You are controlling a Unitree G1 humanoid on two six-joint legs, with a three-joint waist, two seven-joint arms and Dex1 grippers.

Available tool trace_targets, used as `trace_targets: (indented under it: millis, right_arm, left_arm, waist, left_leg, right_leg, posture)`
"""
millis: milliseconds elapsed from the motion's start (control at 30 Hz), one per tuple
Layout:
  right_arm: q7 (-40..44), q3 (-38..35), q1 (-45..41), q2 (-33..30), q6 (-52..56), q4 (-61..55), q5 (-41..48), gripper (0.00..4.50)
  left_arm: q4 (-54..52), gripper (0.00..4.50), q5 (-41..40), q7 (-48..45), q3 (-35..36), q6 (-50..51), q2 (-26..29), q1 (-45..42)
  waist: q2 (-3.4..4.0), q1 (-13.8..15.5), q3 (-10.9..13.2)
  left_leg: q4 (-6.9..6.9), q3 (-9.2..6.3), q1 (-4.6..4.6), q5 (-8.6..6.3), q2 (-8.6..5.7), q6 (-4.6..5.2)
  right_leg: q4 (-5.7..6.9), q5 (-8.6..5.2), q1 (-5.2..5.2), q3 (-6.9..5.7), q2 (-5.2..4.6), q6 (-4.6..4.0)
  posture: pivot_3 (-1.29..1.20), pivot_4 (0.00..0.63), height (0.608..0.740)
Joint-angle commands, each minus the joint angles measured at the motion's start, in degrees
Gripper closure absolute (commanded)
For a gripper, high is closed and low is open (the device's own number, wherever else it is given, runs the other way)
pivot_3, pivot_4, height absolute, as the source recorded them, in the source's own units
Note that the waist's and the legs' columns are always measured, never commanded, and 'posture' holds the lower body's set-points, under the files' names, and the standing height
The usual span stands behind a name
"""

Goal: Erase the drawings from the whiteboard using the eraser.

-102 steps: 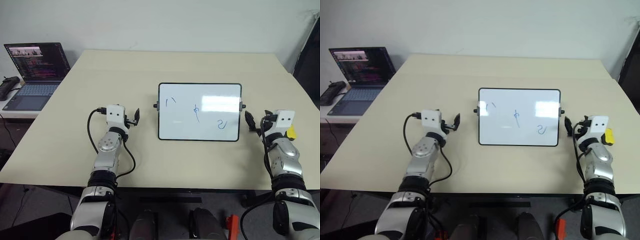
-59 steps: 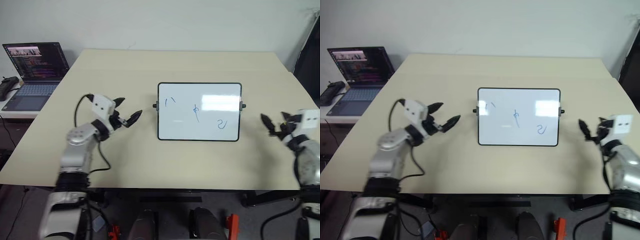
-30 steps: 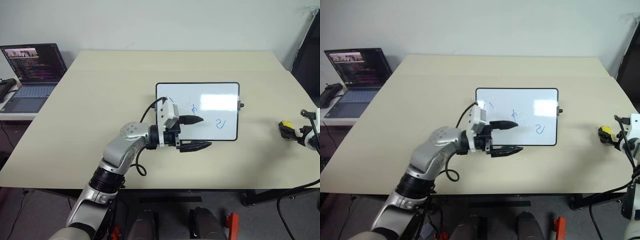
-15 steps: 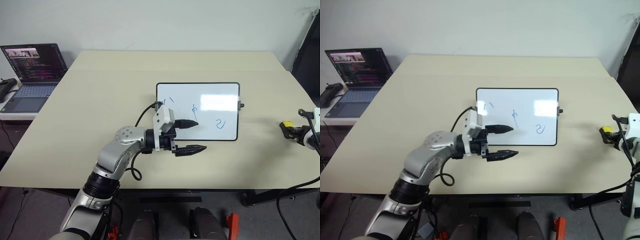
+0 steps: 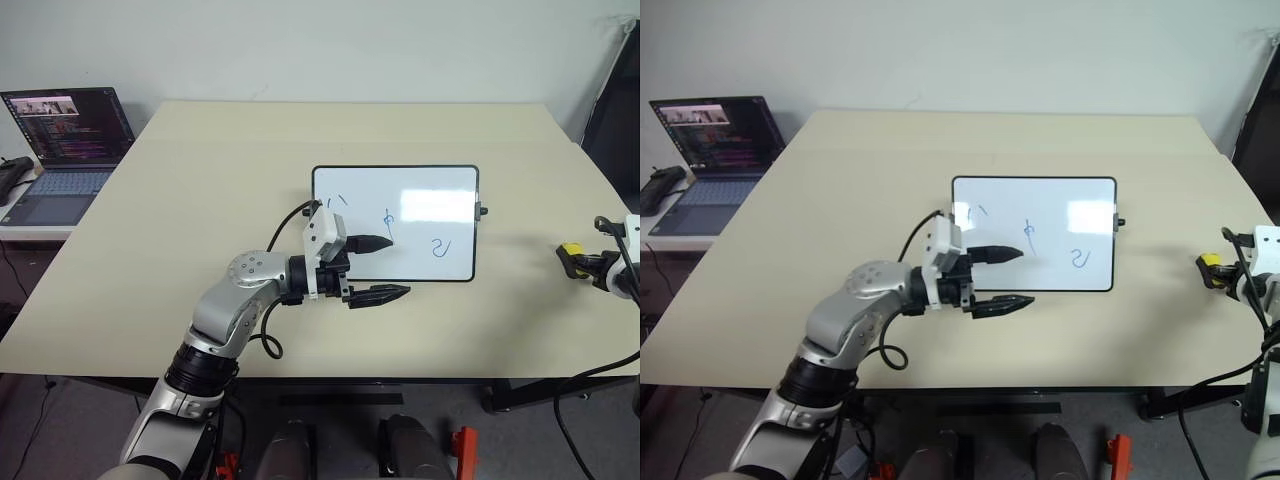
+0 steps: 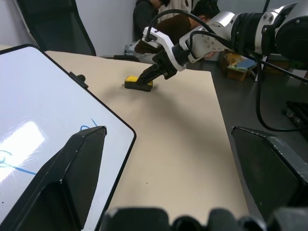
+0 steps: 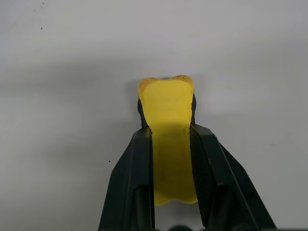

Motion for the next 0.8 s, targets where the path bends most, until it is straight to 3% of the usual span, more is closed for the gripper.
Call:
trace_targets:
  millis: [33, 400, 600, 700, 800]
  right_arm:
    - [1.30, 0.33, 0.26, 0.23, 1.77, -0.77, 0.11, 3.73]
    - [5.77, -2.46, 3.62, -4.35, 8.53, -16.45, 3.10, 3.73]
    - [8.40, -5.77, 8.34, -5.11, 13.72, -43.44, 9.59, 3.73]
    - [10.93, -5.00, 6.49, -4.12, 16.09, -58.05, 15.05, 3.73]
    - [10.64, -2.40, 3.96, -2.36, 17.21, -63.78, 16.83, 3.73]
  left_arm:
    - [-1.21, 0.00, -0.23, 0.10, 1.18, -0.66, -0.08, -1.25]
    - [-1.22, 0.00, -0.33, 0.00, 2.65, -0.56, 1.51, -1.70]
    - [-0.69, 0.00, 0.01, 0.83, 7.48, -0.71, 6.17, -0.65]
    - [0.63, 0.00, 0.10, 1.09, 11.74, -1.11, 9.98, 1.04]
    - [1.31, 0.00, -0.13, 1.13, 14.21, -1.48, 12.29, 2.67]
  waist:
    - [0.00, -0.01, 0.00]
    - [0.06, 0.02, 0.03]
    - [0.11, -0.33, 0.04]
    - [0.26, -0.67, 0.13]
    - [0.25, -0.44, 0.13]
  left_leg:
    - [0.00, 0.00, 0.00, 0.00, 0.00, 0.00]
    - [-0.01, 0.00, -0.04, 0.00, -0.01, 0.00]
    - [-0.01, -0.01, -0.03, 0.00, 0.04, 0.00]
    - [-0.02, -0.01, -0.03, -0.01, 0.06, 0.00]
    - [-0.03, -0.08, -0.05, -0.01, 0.10, 0.00]
  right_leg:
    - [0.00, 0.00, 0.00, 0.00, 0.00, 0.00]
    - [0.00, -0.01, -0.05, 0.01, 0.00, 0.01]
    - [0.05, -0.15, -0.08, 0.01, 0.03, 0.25]
    - [0.05, -0.17, -0.10, 0.02, 0.03, 0.27]
    - [0.05, -0.17, -0.11, -0.05, 0.07, 0.27]
  posture:
    - [0.00, 0.150, 0.740]
    - [0.00, 0.150, 0.740]
    - [0.00, 0.150, 0.740]
    - [0.00, 0.150, 0.740]
    - [0.00, 0.150, 0.740]
